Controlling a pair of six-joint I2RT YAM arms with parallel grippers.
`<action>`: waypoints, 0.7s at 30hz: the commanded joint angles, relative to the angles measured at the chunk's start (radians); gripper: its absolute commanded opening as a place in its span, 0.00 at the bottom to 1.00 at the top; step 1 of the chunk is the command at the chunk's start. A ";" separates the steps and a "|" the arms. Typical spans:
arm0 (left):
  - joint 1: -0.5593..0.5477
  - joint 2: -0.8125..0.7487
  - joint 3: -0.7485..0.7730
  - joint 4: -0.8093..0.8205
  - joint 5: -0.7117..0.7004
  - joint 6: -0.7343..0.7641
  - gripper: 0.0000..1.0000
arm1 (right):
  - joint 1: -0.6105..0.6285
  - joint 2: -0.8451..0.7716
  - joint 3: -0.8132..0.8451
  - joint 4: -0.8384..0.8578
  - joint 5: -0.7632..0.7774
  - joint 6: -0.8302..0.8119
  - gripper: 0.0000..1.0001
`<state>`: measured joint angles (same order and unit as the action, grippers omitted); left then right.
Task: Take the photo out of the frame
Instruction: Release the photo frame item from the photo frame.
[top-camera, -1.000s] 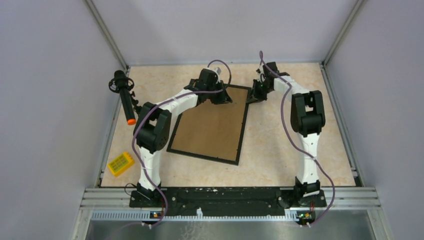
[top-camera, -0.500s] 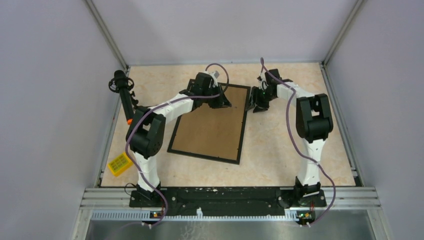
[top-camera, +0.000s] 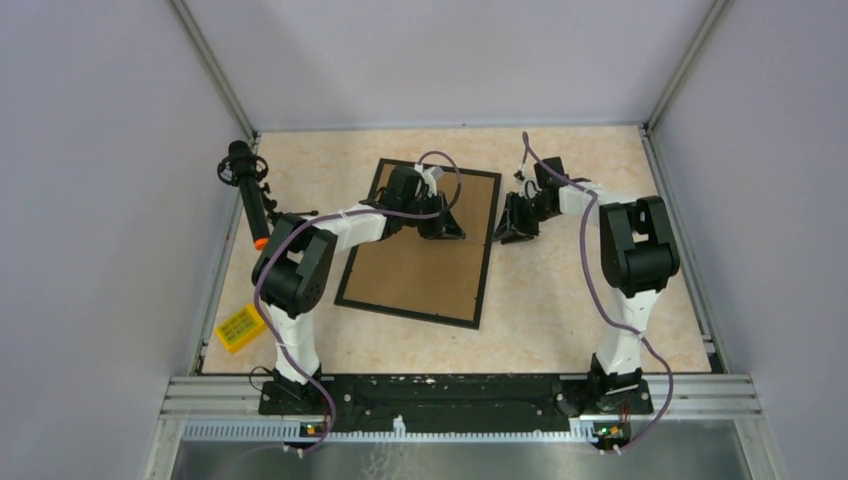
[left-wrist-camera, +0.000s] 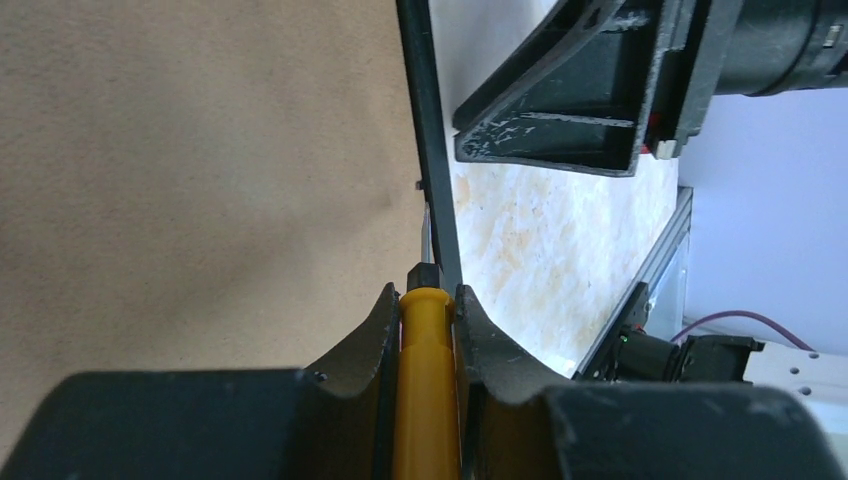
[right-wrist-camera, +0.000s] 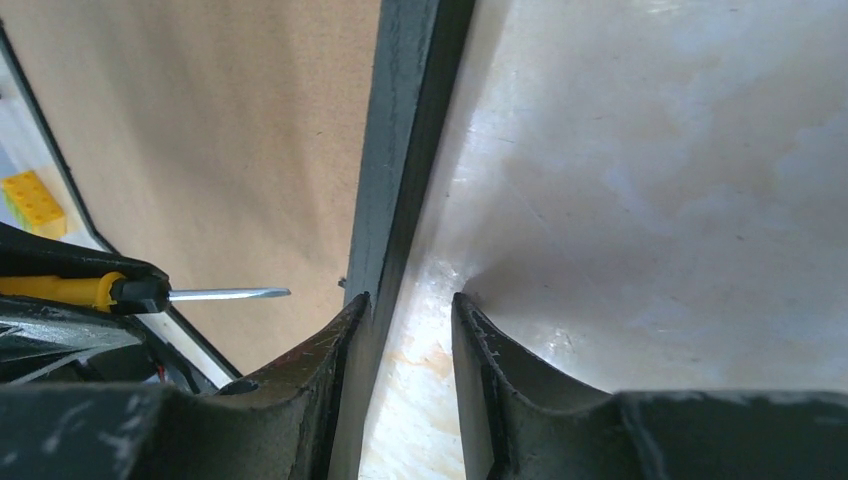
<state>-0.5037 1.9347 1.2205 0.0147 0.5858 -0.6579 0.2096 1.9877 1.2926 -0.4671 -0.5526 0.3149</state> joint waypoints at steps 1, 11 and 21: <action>0.006 -0.010 -0.013 0.105 0.060 0.013 0.00 | 0.010 -0.003 -0.024 0.050 -0.045 -0.021 0.34; 0.020 0.071 0.010 0.102 0.067 -0.050 0.00 | 0.018 0.032 -0.018 0.049 -0.056 -0.017 0.30; 0.028 0.141 0.040 0.093 0.100 -0.083 0.00 | 0.028 0.056 -0.015 0.045 -0.043 -0.022 0.27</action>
<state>-0.4782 2.0346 1.2343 0.0978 0.6811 -0.7338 0.2226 2.0079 1.2819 -0.4328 -0.6174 0.3145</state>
